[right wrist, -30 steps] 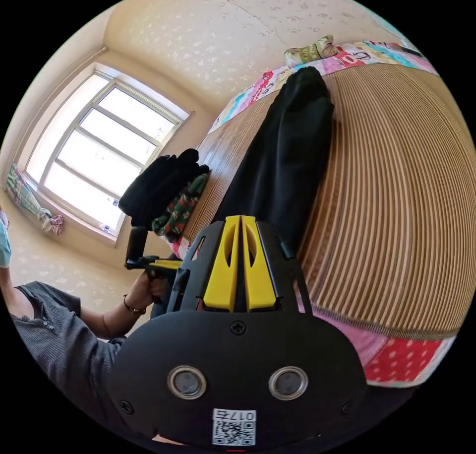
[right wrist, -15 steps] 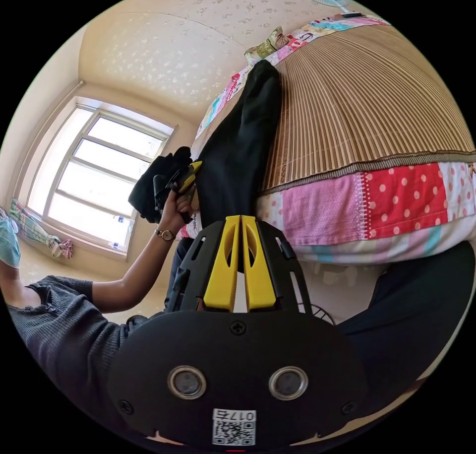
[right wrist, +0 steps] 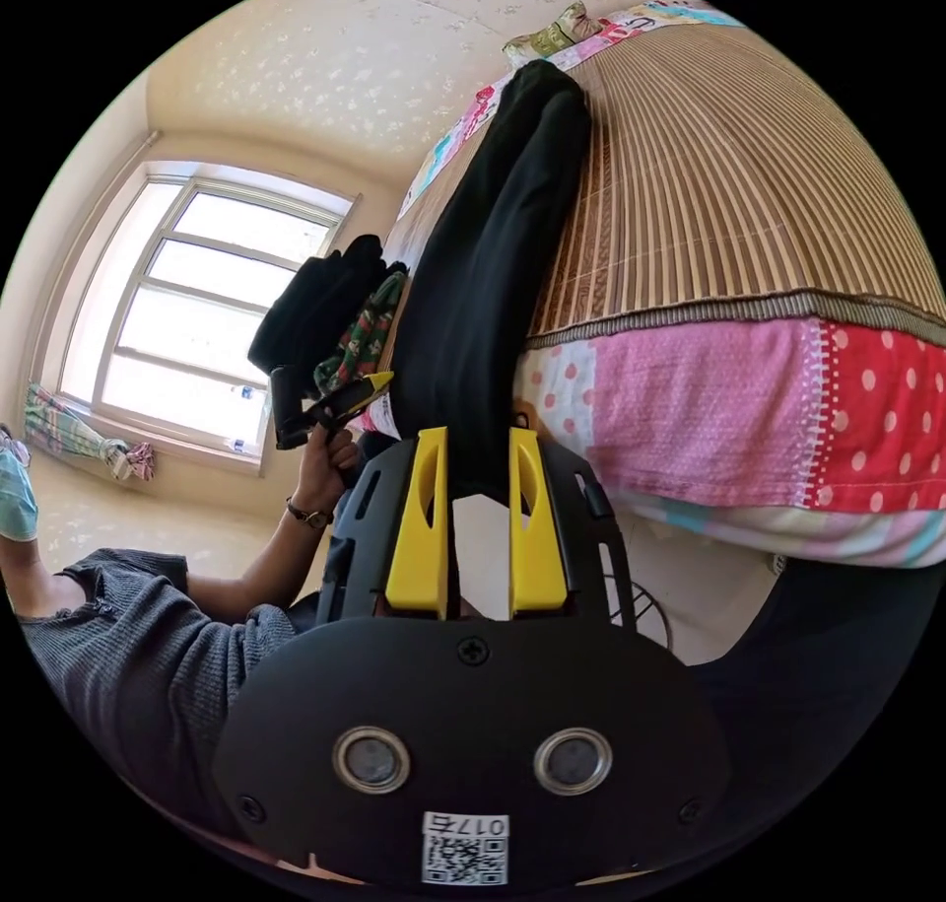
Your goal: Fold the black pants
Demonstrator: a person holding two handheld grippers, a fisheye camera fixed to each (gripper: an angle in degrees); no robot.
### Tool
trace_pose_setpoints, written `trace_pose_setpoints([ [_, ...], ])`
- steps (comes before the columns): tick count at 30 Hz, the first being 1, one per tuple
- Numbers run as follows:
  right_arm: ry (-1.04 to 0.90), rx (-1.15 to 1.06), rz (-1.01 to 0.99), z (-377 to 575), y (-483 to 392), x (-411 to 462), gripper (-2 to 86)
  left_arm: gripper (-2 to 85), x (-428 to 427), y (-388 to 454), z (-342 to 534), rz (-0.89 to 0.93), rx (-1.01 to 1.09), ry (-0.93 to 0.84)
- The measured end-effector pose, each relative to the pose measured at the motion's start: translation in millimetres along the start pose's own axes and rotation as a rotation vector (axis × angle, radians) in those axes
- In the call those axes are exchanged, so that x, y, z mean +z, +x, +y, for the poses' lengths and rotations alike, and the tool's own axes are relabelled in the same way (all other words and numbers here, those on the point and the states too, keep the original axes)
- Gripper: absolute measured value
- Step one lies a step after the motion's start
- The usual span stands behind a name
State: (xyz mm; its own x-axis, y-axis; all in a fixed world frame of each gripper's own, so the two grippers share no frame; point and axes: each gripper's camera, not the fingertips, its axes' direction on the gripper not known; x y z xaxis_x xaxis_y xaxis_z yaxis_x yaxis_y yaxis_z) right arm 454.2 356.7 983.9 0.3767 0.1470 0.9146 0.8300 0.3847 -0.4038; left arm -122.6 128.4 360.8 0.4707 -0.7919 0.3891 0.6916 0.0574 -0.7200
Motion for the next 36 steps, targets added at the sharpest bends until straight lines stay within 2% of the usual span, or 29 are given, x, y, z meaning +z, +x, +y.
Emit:
trace_pose_setpoints([
  [3, 0.054, -0.013, 0.020, -6, -2, -10, 9.7, 9.3, -10, -8, 0, 0.046, -0.030, 0.058],
  [5, 0.081, -0.019, 0.028, -15, -1, -16, 9.7, 10.0, 4, -19, -20, 0.117, -0.043, -0.012],
  [8, 0.003, -0.008, -0.044, -38, 6, -10, 9.2, 9.7, 40, -16, -43, 0.186, -0.010, -0.174],
  [11, -0.077, 0.023, 0.020, -52, 6, -2, 6.1, 6.0, 52, -8, -49, 0.119, 0.018, -0.218],
  [17, -0.212, -0.019, -0.069, -39, 9, -12, 3.8, 5.2, 68, -16, -39, 0.161, 0.070, -0.373],
  [21, -0.141, 0.033, -0.079, -19, 24, -28, 4.4, 8.0, 61, -31, -32, 0.154, 0.035, -0.305],
  [26, 0.011, 0.075, -0.190, -22, 37, -49, 7.3, 9.8, 54, -81, -47, 0.300, -0.102, -0.108],
  [30, -0.021, 0.050, -0.186, -39, 30, -35, 7.3, 6.9, 69, -94, -54, 0.275, -0.128, -0.105],
  [36, -0.054, 0.017, -0.196, -25, 22, -18, 4.7, 4.8, 78, -88, -28, 0.145, -0.038, -0.146],
])
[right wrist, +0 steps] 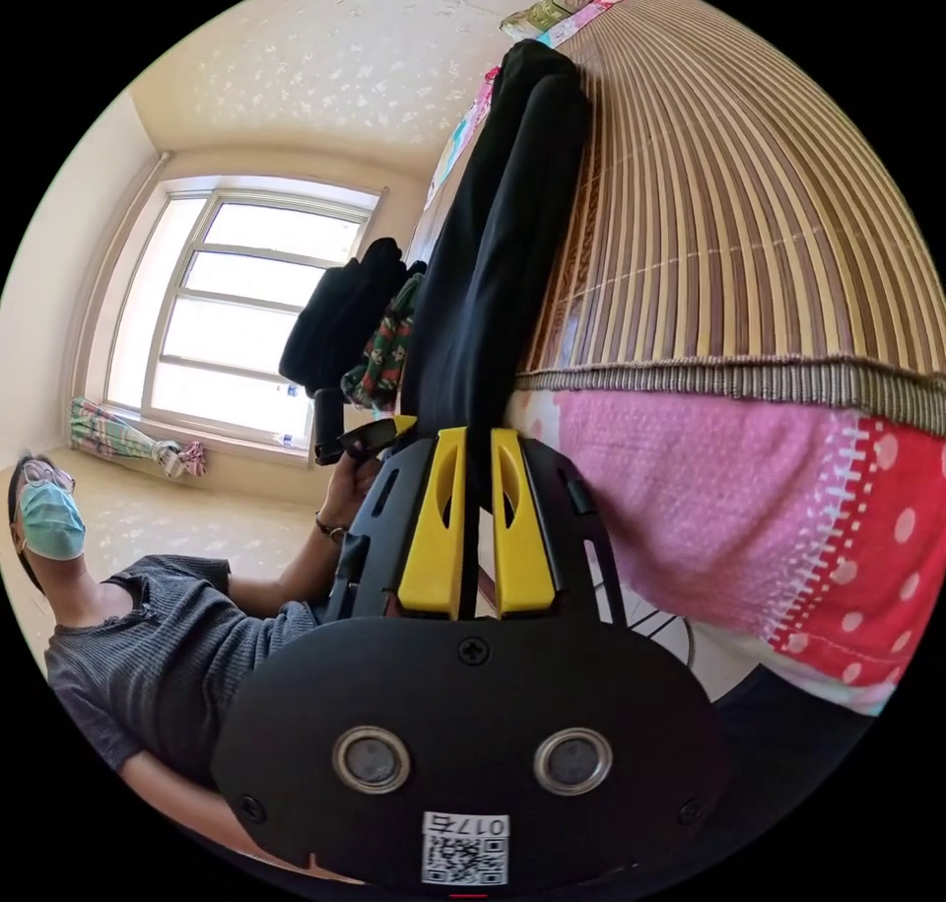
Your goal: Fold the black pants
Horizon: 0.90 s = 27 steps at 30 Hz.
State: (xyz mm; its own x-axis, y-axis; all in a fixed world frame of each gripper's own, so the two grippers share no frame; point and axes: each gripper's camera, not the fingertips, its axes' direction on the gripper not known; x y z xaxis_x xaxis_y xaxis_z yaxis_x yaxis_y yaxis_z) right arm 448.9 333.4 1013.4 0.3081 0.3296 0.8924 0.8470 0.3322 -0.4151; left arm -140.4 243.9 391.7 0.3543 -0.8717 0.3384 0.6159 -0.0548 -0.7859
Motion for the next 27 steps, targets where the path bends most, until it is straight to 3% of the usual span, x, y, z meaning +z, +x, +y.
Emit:
trace_pose_setpoints([
  [7, 0.122, 0.007, -0.054, 27, -2, -15, 7.3, 9.5, -8, -58, 19, 0.089, -0.006, 0.089],
  [14, -0.041, -0.015, -0.065, 14, -16, 16, 6.6, 6.5, 29, -113, 13, 0.028, -0.024, 0.023],
  [16, -0.089, -0.011, -0.087, 23, -19, 18, 5.0, 5.1, 33, -131, 24, 0.092, -0.012, 0.001],
  [20, -0.067, -0.092, -0.256, 51, -35, 2, 3.2, 4.7, 17, -161, 59, 0.395, 0.131, -0.007],
  [21, -0.017, -0.119, -0.374, 62, -44, -9, 2.9, 4.6, 9, -163, 64, 0.447, 0.162, 0.007],
  [23, 0.061, -0.204, -0.542, 78, -66, -27, 2.5, 4.7, -32, -158, 83, 0.631, 0.319, 0.125],
  [27, 0.098, -0.514, -0.587, 93, -157, -65, 2.0, 4.9, -93, -95, 98, 0.614, 0.597, 0.223],
])
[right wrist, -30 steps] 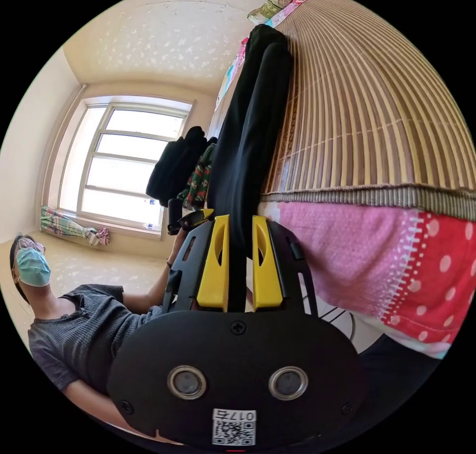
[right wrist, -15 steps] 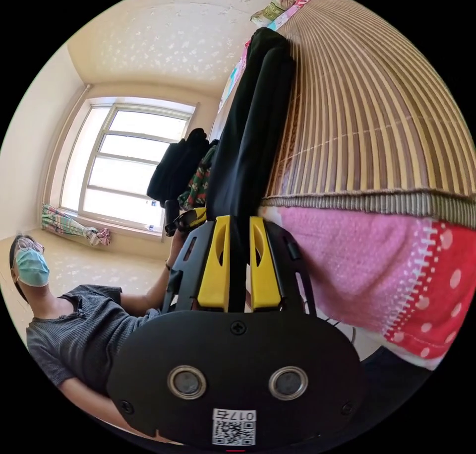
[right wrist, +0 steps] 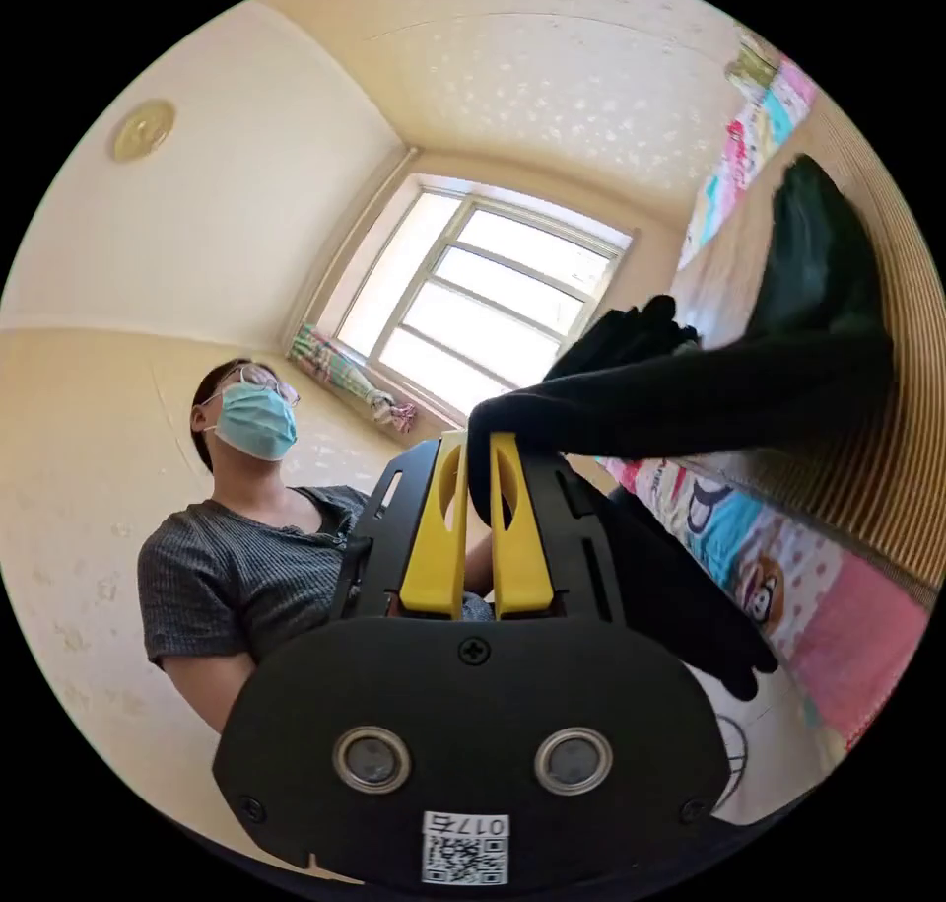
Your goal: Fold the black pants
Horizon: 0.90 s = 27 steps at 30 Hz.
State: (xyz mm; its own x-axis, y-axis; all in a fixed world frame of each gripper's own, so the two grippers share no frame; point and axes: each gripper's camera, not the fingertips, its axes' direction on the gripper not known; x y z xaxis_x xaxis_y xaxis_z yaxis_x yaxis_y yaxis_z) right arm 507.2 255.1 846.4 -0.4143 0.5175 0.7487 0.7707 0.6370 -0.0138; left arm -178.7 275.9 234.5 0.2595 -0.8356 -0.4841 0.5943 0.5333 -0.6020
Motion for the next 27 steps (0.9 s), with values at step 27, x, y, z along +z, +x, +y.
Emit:
trace_pose_setpoints([
  [27, 0.048, -0.392, 0.881, -211, -149, 99, 1.3, 4.4, 31, 56, -233, -0.405, 0.175, 0.276],
])
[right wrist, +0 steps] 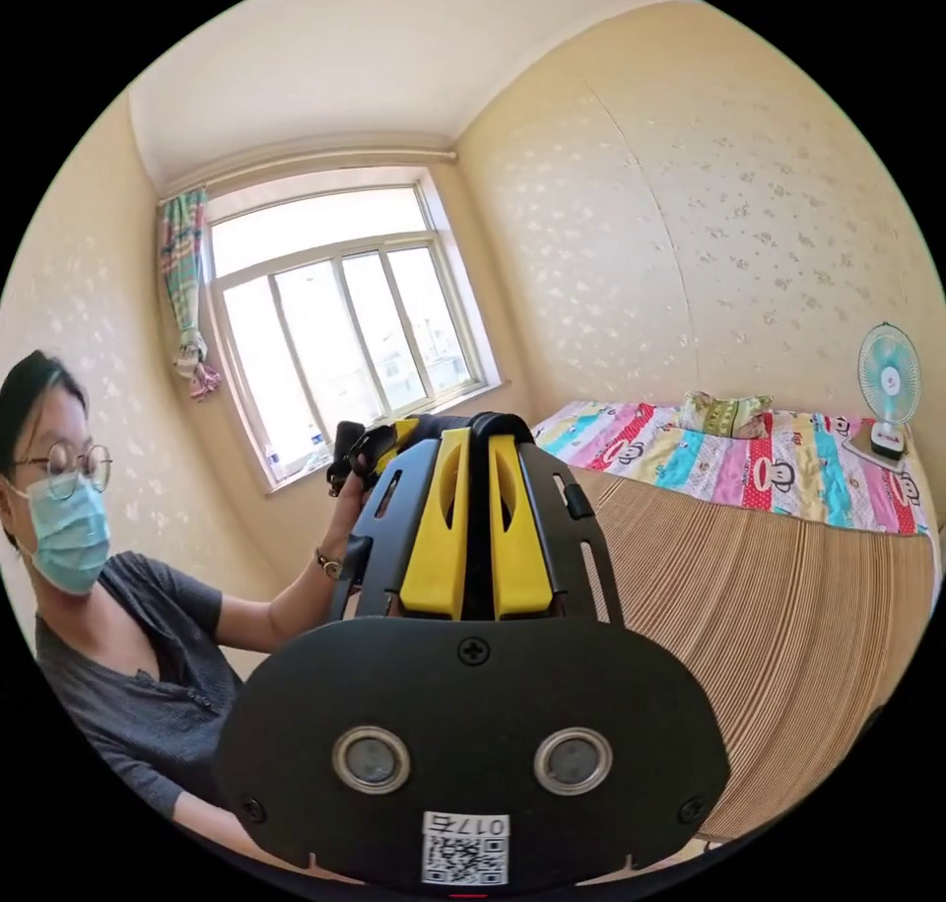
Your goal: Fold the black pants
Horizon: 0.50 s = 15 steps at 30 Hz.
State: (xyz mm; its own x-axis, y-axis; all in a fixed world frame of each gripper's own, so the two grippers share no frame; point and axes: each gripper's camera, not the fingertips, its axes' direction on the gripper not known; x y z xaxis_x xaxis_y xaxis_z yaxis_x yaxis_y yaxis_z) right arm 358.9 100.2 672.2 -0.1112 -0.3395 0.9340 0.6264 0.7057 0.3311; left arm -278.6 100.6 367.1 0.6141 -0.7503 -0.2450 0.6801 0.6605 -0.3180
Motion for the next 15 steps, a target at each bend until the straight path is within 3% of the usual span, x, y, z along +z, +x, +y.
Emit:
trace_pose_setpoints([
  [6, -0.261, 0.127, 0.153, 18, 65, 100, 1.4, 5.0, 63, -74, 7, -0.234, -0.105, -0.275],
  [9, -0.356, 0.172, 0.067, 93, 93, 128, 1.7, 5.3, 73, -96, 87, -0.260, -0.139, -0.449],
  [11, -0.374, 0.247, -0.079, 158, 110, 131, 2.0, 5.2, 62, -87, 189, -0.220, -0.219, -0.518],
  [15, -0.441, 0.510, -0.337, 320, 140, 126, 3.0, 5.7, 45, -67, 346, -0.200, -0.398, -0.658],
])
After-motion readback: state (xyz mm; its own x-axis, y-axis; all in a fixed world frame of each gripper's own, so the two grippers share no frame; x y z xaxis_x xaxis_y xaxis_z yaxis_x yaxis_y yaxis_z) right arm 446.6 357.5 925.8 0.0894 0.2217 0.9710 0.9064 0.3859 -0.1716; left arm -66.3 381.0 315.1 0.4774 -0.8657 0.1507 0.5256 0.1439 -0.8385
